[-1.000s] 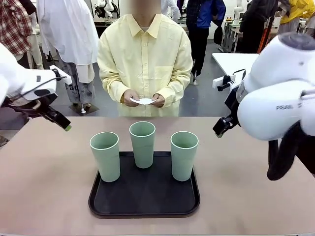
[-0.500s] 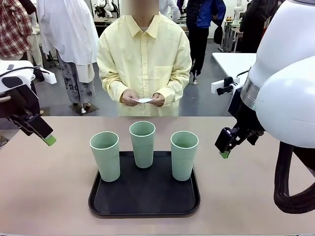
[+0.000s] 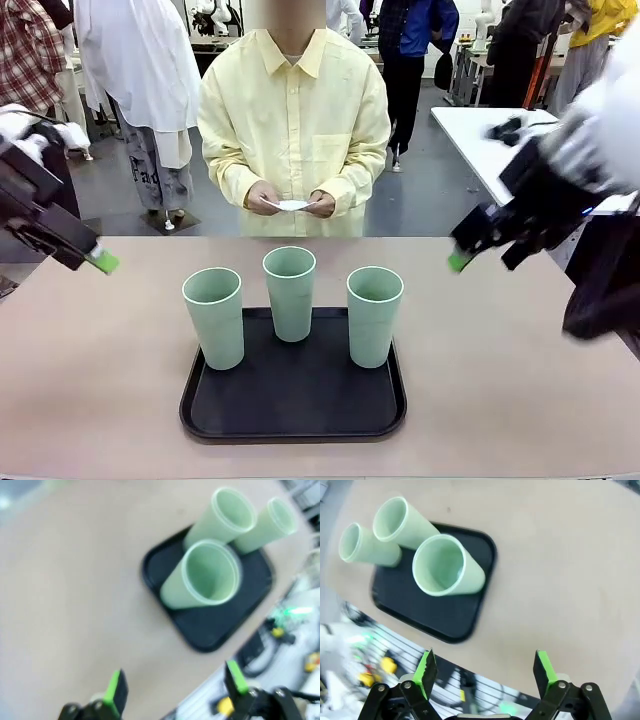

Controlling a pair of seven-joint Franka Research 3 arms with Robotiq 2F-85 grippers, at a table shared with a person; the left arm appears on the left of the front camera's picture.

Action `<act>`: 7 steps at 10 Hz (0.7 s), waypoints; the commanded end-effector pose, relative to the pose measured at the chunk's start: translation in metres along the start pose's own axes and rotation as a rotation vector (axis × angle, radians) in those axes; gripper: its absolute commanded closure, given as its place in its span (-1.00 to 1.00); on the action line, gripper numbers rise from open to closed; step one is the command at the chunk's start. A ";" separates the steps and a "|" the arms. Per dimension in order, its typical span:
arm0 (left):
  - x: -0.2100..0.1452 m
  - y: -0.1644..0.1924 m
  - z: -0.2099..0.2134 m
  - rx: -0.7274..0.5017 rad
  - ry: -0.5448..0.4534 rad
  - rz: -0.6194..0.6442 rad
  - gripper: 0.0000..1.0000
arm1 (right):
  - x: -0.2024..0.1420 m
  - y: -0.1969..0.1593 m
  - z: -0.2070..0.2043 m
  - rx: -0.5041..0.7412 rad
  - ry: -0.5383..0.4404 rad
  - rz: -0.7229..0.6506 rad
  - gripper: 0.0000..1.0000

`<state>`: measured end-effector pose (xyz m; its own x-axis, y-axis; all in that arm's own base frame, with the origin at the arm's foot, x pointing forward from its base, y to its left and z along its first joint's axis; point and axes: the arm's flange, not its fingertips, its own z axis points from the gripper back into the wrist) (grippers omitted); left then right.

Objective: Place coasters on the table and set cups on them.
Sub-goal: Pick up one Reusable plastic cup and place it on a coaster set by the human.

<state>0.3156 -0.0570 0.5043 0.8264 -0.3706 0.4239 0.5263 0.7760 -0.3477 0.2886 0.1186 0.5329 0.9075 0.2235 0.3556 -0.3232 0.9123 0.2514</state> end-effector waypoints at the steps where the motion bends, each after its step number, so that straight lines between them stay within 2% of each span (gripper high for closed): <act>1: -0.012 0.044 0.022 -0.422 -0.176 0.095 -1.00 | -0.086 -0.088 -0.018 0.444 -0.255 -0.198 -1.00; 2: -0.016 0.070 0.029 -0.497 -0.213 0.159 -1.00 | -0.103 -0.115 -0.013 0.533 -0.299 -0.246 -1.00; 4: -0.029 0.120 0.029 -0.566 -0.260 0.307 -1.00 | -0.134 -0.157 -0.021 0.624 -0.275 -0.296 -1.00; 7: -0.044 0.156 0.045 -0.544 -0.196 0.418 -1.00 | -0.171 -0.190 -0.043 0.693 -0.209 -0.330 -1.00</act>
<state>0.3478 0.0995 0.4585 0.9526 0.0583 0.2986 0.2481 0.4193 -0.8733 0.2730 -0.1441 0.4776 0.9250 -0.1913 0.3283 -0.2072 0.4702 0.8579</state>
